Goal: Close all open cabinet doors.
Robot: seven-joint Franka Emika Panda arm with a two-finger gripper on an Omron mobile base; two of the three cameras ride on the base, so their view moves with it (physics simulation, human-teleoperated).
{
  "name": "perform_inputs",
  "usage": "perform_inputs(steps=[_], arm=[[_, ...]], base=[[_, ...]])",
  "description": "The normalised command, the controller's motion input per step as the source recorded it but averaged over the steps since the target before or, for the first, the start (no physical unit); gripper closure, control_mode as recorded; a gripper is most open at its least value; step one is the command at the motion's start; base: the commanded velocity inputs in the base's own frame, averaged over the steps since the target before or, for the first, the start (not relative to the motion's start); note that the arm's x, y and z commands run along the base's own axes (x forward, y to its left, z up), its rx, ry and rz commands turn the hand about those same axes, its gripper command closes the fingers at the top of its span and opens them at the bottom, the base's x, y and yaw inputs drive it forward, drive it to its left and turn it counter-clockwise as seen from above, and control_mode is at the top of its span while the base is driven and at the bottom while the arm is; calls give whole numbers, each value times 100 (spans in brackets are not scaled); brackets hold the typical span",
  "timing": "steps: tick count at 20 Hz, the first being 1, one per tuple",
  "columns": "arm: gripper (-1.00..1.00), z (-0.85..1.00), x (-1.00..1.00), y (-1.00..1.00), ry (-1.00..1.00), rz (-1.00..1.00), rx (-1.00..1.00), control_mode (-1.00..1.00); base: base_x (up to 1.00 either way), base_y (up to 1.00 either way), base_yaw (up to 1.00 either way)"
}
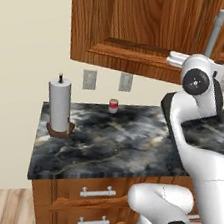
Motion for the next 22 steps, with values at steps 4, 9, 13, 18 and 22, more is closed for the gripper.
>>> perform_inputs(steps=[4,9,13,18,22], arm=[[-100,0,53,-27,4,7,0,-100],[-100,0,49,-26,3,7,0,-100],[-100,0,53,-19,2,6,0,-100],[-100,0,54,-11,2,5,0,-100],[-100,0,50,-9,2,4,0,-100]], base=[[0,0,0],[0,0,0],[0,0,0],[0,0,0],[0,0,0]])
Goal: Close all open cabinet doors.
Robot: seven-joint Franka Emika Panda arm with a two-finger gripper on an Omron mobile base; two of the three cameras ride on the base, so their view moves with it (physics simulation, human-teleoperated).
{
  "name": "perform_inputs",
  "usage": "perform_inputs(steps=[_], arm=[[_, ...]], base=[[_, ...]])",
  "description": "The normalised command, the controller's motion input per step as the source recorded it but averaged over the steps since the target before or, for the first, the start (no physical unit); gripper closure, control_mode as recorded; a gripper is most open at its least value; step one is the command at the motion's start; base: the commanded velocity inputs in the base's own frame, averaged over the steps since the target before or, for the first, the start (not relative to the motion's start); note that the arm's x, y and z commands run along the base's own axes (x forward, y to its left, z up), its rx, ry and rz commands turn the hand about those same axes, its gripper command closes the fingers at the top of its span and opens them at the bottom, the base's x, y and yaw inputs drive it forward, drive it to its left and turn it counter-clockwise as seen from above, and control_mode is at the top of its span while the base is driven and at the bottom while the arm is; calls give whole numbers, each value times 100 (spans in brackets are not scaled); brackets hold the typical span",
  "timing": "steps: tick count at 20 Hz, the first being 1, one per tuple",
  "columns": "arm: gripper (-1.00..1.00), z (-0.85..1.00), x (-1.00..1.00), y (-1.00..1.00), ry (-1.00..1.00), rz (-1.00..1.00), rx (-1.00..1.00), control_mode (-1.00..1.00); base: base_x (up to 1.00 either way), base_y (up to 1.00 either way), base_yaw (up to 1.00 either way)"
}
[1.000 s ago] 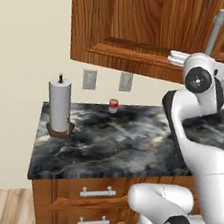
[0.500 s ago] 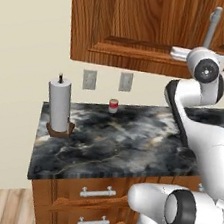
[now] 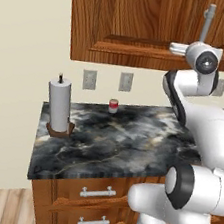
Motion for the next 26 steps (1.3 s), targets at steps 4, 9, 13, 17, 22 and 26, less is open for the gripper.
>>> perform_inputs(steps=[4,9,13,17,22,26], arm=[[-100,0,54,-13,3,5,0,-100],[-100,0,53,-14,3,5,0,-100],[-100,0,42,-13,4,4,0,-100],[-100,0,36,-13,5,4,0,-100],[-100,0,12,-6,5,5,0,-100],[-100,0,-55,0,0,6,1,-100]], base=[[0,0,0],[0,0,0],[0,0,0],[0,0,0],[0,0,0],[0,0,0]])
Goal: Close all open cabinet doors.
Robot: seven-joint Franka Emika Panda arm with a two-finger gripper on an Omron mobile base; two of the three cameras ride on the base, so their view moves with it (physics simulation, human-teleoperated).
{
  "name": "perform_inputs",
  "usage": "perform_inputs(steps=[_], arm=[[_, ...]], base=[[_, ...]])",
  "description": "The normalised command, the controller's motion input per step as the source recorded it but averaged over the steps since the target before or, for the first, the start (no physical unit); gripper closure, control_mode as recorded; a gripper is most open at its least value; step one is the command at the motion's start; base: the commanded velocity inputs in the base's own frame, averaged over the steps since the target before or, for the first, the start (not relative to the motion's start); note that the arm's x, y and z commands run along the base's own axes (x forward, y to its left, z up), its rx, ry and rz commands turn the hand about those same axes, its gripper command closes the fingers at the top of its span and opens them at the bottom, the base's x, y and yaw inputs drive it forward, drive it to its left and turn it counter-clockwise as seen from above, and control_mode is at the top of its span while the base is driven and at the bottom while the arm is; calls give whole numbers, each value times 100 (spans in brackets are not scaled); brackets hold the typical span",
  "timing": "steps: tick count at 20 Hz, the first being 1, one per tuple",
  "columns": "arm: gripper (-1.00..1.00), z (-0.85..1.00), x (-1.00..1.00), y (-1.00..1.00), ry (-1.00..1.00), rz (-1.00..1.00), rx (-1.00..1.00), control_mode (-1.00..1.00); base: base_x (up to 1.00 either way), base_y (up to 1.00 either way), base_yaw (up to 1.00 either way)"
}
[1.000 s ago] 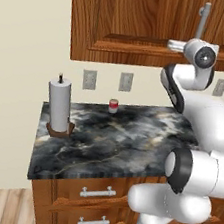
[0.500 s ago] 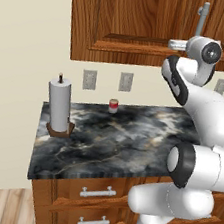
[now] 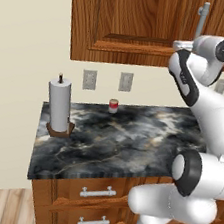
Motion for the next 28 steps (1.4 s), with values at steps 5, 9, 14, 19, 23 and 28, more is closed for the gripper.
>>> perform_inputs(steps=[5,9,14,19,23,28], arm=[[-100,0,-84,0,0,3,1,-100],[-100,0,-67,0,0,2,0,-100],[-100,14,-54,0,12,0,0,-100],[-100,25,-54,0,17,0,2,-100],[-100,24,-66,0,14,0,0,-100],[-100,0,-92,1,0,0,3,-100]], base=[[0,0,0],[0,0,0],[0,0,0],[0,0,0],[0,0,0],[0,0,0]])
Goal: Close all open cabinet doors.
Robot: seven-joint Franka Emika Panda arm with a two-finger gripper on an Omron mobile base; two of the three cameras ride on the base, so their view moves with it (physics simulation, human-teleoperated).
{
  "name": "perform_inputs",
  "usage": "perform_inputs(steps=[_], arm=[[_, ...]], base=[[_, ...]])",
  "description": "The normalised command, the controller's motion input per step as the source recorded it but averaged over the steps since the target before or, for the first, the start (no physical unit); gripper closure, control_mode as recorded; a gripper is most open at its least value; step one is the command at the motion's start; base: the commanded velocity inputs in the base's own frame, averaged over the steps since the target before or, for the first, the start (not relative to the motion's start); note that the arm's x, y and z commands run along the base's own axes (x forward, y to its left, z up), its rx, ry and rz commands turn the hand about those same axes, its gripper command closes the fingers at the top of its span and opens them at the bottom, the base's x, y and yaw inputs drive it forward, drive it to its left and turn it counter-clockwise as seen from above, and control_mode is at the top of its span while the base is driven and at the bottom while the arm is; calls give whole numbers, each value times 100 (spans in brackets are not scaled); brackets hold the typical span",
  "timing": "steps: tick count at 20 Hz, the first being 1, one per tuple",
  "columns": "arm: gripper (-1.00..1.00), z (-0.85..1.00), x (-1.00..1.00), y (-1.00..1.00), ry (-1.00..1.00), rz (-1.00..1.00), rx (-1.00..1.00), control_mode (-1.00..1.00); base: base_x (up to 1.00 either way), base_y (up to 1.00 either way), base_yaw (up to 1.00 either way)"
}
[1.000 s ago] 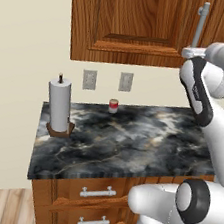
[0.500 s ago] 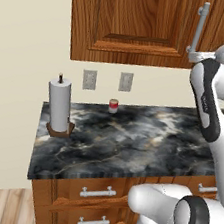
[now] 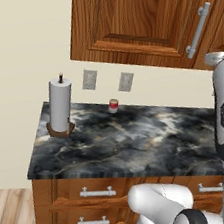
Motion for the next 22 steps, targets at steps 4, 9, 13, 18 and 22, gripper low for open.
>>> perform_inputs(steps=[4,9,13,18,22], arm=[[-100,0,-96,11,1,3,4,-100],[-100,0,-61,28,0,4,8,-100],[-100,0,-28,49,0,4,8,-100],[-100,9,-26,47,8,1,4,-100],[-100,9,-16,29,5,1,3,-100]], base=[[0,0,0],[0,0,0],[0,0,0],[0,0,0],[0,0,0]])
